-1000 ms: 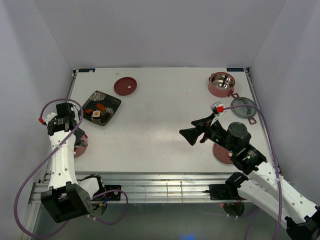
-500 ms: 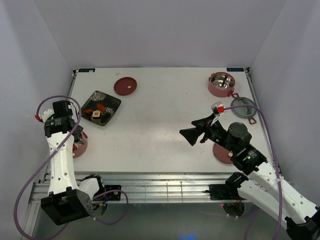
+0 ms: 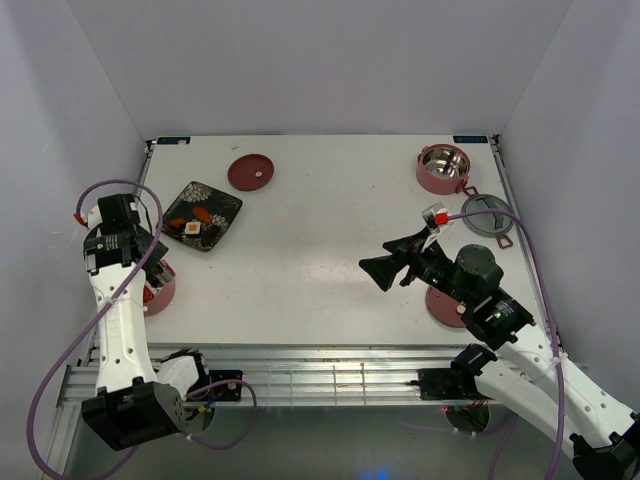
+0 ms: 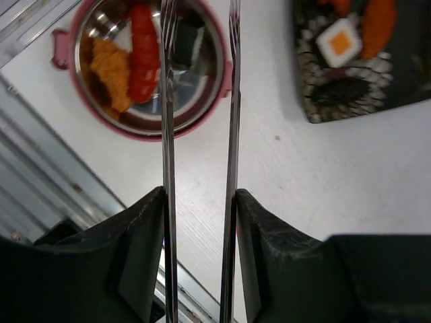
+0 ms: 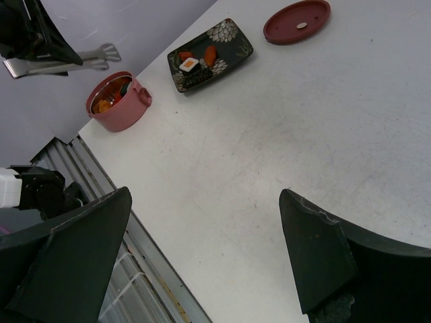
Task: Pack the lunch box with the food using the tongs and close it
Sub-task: Place the fake food in the packing box, then pick up the fake food from the plate.
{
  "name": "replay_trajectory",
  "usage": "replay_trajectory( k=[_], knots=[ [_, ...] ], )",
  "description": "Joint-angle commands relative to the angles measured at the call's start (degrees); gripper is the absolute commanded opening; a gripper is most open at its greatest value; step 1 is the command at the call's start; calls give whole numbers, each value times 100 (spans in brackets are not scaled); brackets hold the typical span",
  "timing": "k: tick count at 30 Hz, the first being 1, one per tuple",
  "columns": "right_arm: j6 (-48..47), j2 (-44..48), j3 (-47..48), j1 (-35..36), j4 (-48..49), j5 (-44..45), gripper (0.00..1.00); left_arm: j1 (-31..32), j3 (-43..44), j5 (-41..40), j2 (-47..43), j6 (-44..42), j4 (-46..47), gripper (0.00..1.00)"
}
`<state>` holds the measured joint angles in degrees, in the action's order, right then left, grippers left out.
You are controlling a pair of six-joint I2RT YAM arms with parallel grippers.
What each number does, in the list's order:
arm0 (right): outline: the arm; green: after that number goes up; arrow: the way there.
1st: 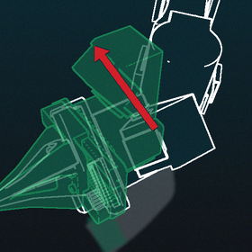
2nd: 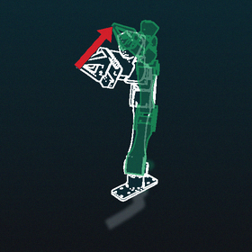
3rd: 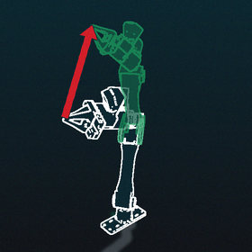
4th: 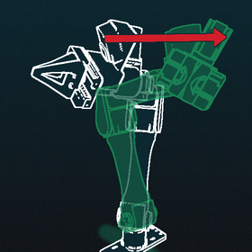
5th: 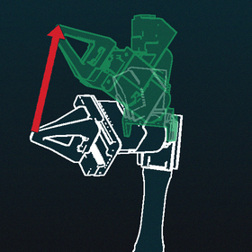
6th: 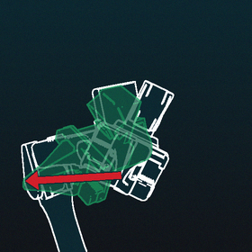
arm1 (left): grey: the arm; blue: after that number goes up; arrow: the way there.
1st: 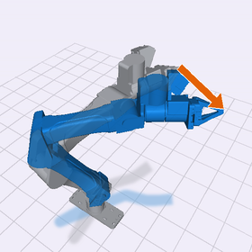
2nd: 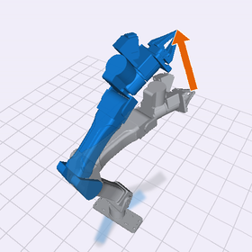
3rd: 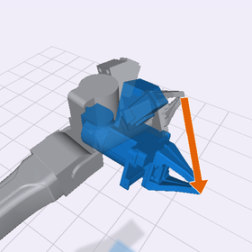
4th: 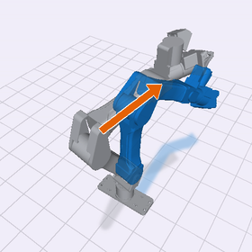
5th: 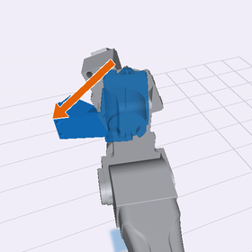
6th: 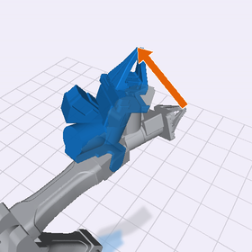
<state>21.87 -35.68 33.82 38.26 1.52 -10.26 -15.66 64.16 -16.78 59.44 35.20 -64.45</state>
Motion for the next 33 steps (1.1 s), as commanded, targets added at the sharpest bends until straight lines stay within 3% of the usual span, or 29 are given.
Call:
replay_trajectory(
  k=[1, 8, 11, 17, 21, 26, 31, 33],
  knots=[
    [-51, 9, -34, 6, 235, 50, 96, -25, 597, 805, -82, -775, 660, 53],
    [-60, -26, -25, 6, 235, 77, 96, -16, 923, 2063, 533, -1155, 1311, 52],
    [-51, -70, -34, 6, 261, 24, 96, -25, 870, 2213, 902, -1331, 1628, 53],
    [-51, -141, -25, -3, 270, 15, 96, -16, 756, 2109, 1509, -1288, 2111, 54],
    [-60, -158, -42, -3, 270, 68, 96, -25, 624, 1530, 1772, -718, 2322, 55],
    [-42, -202, -51, 6, 322, -11, 96, -25, 440, 1956, 2054, -725, 2700, 55],
    [-34, -299, -51, 6, 331, -28, 96, -16, 308, 1889, 2247, -742, 2753, 55],
    [-33, -308, -51, 6, 323, -37, 96, -16, 203, 1513, 2212, -664, 2753, 55]
  ],
)
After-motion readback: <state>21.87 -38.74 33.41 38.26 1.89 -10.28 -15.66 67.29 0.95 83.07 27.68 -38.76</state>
